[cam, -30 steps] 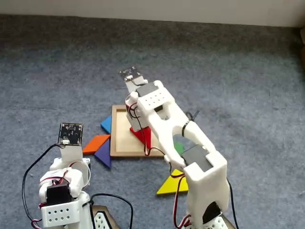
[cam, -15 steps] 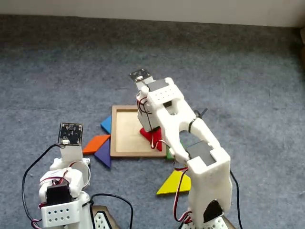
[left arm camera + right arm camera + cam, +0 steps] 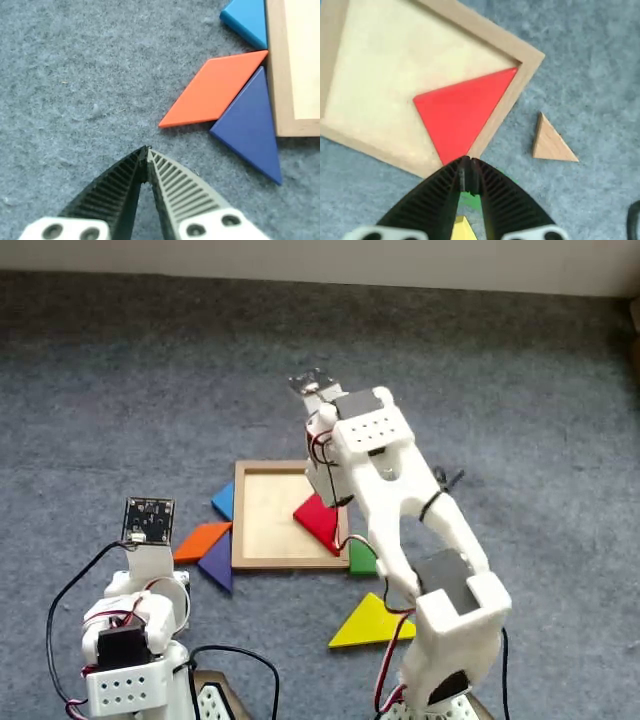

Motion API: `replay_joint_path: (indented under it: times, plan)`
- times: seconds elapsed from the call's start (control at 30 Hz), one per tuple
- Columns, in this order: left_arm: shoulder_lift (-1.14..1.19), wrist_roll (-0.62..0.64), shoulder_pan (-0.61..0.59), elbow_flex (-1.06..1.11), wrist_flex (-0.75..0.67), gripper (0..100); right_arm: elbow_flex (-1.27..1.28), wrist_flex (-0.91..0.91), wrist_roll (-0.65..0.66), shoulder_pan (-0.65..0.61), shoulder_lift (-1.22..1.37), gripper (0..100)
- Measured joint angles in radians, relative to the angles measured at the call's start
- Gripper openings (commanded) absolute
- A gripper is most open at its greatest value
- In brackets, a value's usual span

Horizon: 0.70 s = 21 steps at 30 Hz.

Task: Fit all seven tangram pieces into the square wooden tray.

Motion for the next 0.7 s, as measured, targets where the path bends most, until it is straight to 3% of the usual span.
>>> replay_joint_path:
  times: [0.27,0.53,0.7]
  plan:
    - [0.0,0.0,0.0,0.0,0.0,1,0.325,-0.058,0.003,0.06,-0.381,0.5]
    - [0.0,0.0,0.0,0.0,0.0,1,0.594,-0.063,0.006,0.169,-0.583,0.5]
    - [0.0,0.0,0.0,0.0,0.0,1,0.784,-0.063,0.169,0.19,-0.789,0.5]
